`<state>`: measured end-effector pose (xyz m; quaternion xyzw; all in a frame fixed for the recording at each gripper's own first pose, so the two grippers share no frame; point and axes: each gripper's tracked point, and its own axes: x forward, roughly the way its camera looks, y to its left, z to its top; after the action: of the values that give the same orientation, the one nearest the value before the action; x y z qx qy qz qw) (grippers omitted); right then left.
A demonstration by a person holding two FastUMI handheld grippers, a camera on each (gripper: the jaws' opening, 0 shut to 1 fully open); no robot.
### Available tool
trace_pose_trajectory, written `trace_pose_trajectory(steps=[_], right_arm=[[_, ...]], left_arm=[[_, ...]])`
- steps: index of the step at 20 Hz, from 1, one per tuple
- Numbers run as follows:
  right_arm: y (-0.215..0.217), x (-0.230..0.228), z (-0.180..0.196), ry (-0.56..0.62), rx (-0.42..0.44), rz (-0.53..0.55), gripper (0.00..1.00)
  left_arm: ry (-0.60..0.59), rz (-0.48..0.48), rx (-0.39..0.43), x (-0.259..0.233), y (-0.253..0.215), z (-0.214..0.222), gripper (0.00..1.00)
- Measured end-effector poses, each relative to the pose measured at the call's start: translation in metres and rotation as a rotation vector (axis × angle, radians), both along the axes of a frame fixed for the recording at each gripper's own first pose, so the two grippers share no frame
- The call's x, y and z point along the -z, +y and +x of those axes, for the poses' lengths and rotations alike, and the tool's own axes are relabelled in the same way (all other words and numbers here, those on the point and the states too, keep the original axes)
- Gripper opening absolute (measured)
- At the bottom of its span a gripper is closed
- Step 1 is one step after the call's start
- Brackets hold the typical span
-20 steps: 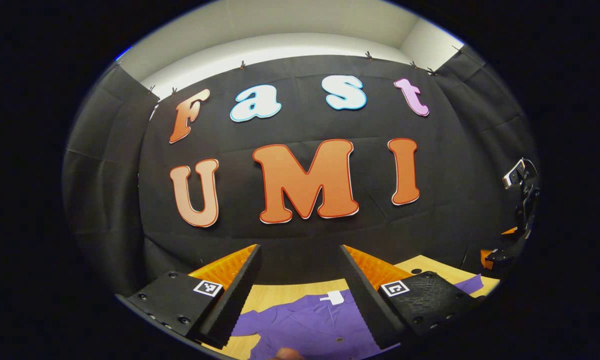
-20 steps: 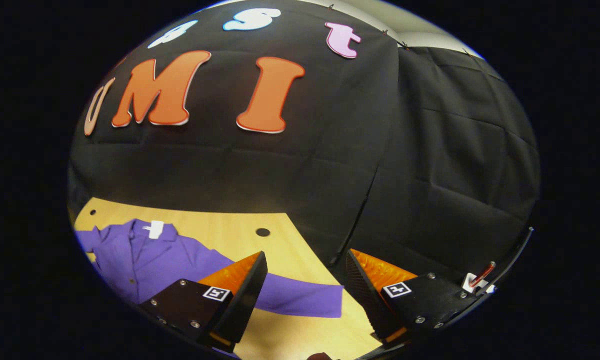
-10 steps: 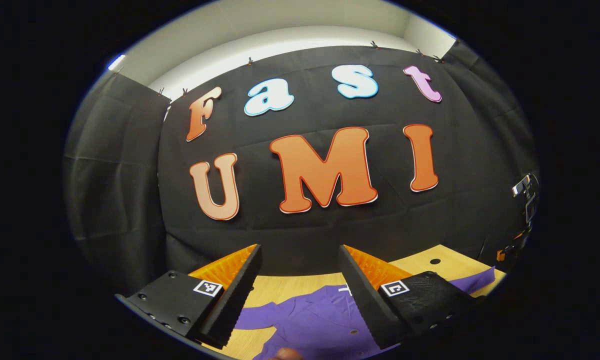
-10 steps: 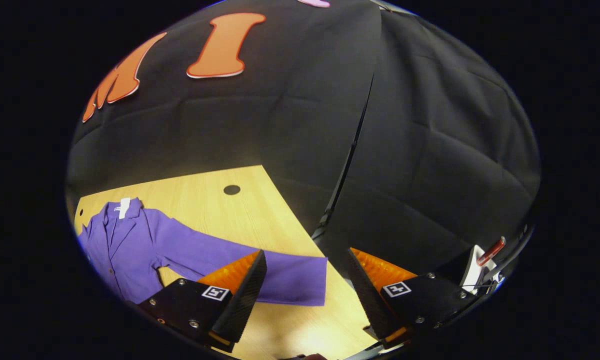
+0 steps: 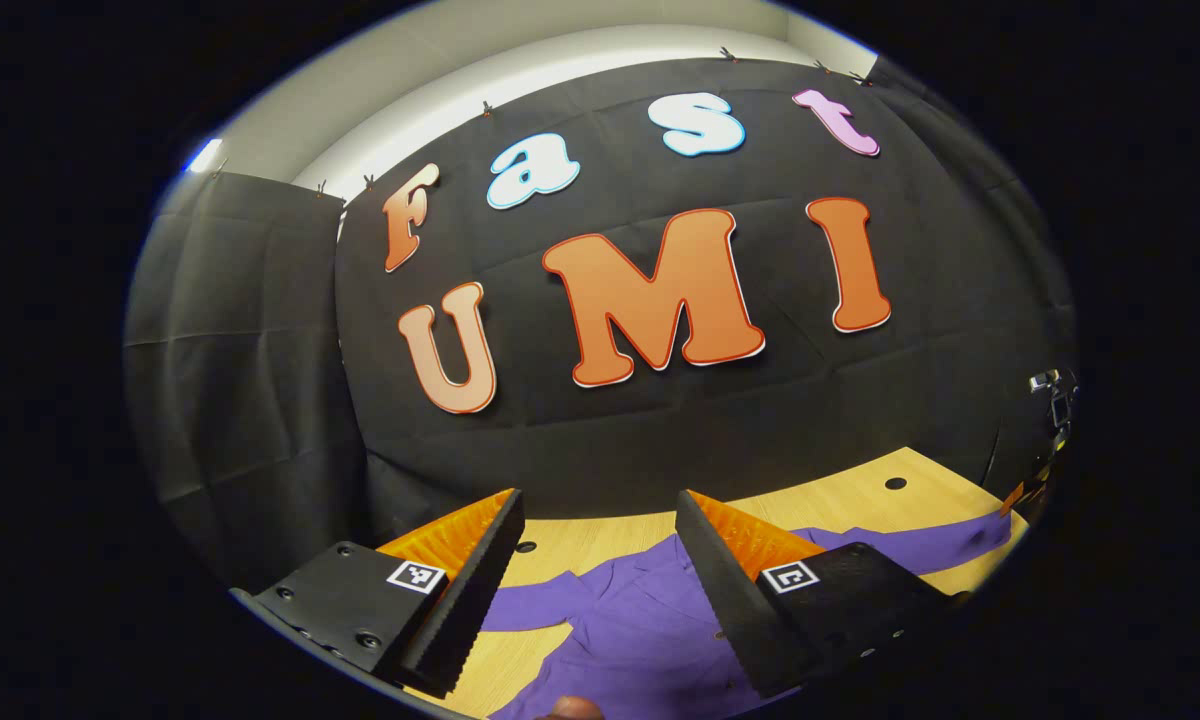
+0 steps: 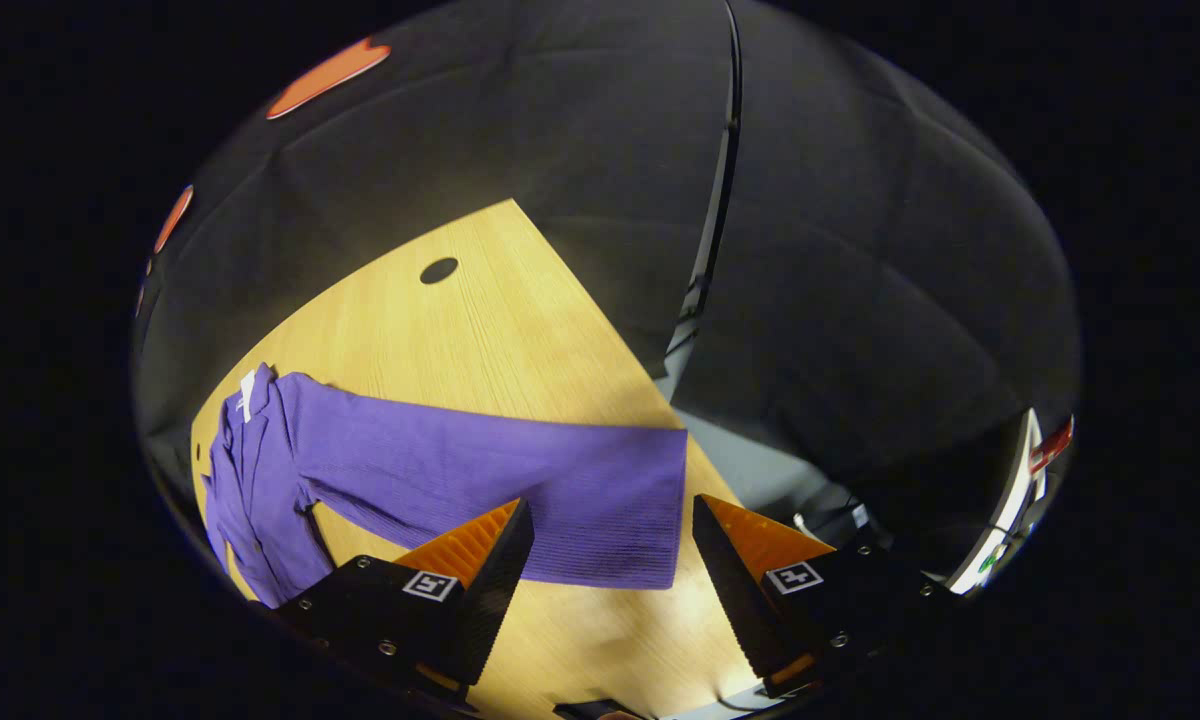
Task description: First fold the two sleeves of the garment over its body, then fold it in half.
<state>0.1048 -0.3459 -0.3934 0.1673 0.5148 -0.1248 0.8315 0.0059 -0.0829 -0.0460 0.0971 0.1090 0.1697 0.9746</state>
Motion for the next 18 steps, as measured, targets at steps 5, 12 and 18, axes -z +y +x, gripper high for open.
trace_pose_trajectory(steps=[5, 12, 18], right_arm=[[-0.012, 0.036, 0.002, 0.128, 0.030, 0.056, 0.95], [-0.018, 0.056, 0.004, 0.213, 0.037, -0.011, 0.89], [0.002, 0.048, 0.015, 0.184, 0.087, 0.121, 0.04]], left_arm=[[0.034, -0.002, -0.026, 0.011, -0.010, -0.005, 0.99], [0.068, 0.045, -0.026, 0.021, -0.020, -0.004, 0.99], [0.092, 0.007, -0.046, 0.036, 0.002, -0.013, 0.99]])
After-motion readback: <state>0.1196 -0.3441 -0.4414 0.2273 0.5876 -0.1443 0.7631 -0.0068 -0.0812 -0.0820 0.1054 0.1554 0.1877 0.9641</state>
